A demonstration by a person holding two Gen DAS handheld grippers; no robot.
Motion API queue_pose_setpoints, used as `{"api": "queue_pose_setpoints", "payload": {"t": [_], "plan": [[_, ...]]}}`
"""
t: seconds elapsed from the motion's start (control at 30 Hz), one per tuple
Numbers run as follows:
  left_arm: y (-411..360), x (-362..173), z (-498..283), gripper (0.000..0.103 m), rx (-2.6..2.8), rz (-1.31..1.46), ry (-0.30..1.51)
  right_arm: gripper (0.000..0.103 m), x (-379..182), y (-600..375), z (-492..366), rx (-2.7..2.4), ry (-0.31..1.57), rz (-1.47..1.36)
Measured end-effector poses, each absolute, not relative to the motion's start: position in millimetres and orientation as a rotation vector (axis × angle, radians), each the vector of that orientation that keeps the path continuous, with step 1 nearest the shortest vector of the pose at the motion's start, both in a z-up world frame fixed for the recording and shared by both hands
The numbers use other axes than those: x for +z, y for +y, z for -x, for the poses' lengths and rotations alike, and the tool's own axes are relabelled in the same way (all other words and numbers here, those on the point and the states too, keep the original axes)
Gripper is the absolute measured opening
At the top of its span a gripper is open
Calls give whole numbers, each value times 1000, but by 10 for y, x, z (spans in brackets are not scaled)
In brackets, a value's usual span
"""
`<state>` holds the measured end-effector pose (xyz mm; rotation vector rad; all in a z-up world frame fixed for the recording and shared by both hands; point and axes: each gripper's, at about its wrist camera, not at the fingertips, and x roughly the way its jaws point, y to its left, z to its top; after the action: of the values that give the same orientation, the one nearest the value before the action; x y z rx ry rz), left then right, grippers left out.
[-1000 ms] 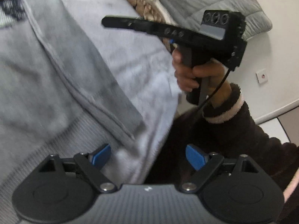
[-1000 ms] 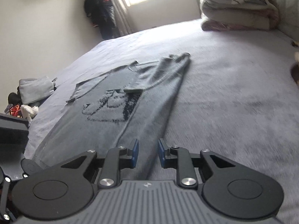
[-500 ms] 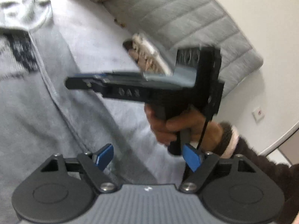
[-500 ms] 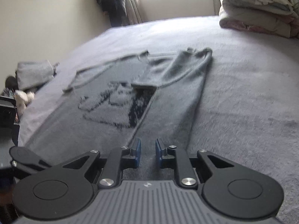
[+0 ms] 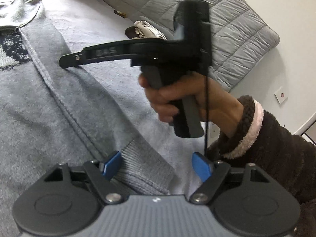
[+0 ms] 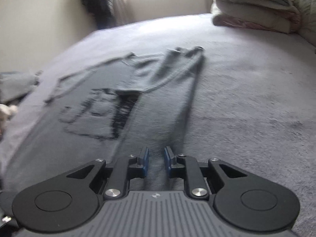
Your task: Fold clothes
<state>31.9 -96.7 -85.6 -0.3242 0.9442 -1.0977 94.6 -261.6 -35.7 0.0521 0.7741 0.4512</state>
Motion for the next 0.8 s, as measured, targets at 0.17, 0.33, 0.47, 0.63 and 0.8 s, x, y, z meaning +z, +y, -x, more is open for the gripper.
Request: {"api": "queue_pose_setpoints", "payload": {"t": [0.17, 0.33, 0.47, 0.63, 0.8], "plan": [[-790, -766, -339, 81, -1006, 356, 936, 19, -299, -2614, -1007, 410, 773, -96], [-592, -710, -412, 82, -863, 377, 921, 20, -262, -2529, -1032, 385, 778, -117], [-295, -574, -543, 82, -711, 378, 900, 27, -201, -2355, -1086, 410, 762, -83], [251, -324, -779, 83, -454, 358, 816, 27, -132, -2129, -1362, 418, 764, -84], [744, -287, -1005, 84, -162, 387, 766, 28, -95, -1734, -1747, 434, 778, -15]]}}
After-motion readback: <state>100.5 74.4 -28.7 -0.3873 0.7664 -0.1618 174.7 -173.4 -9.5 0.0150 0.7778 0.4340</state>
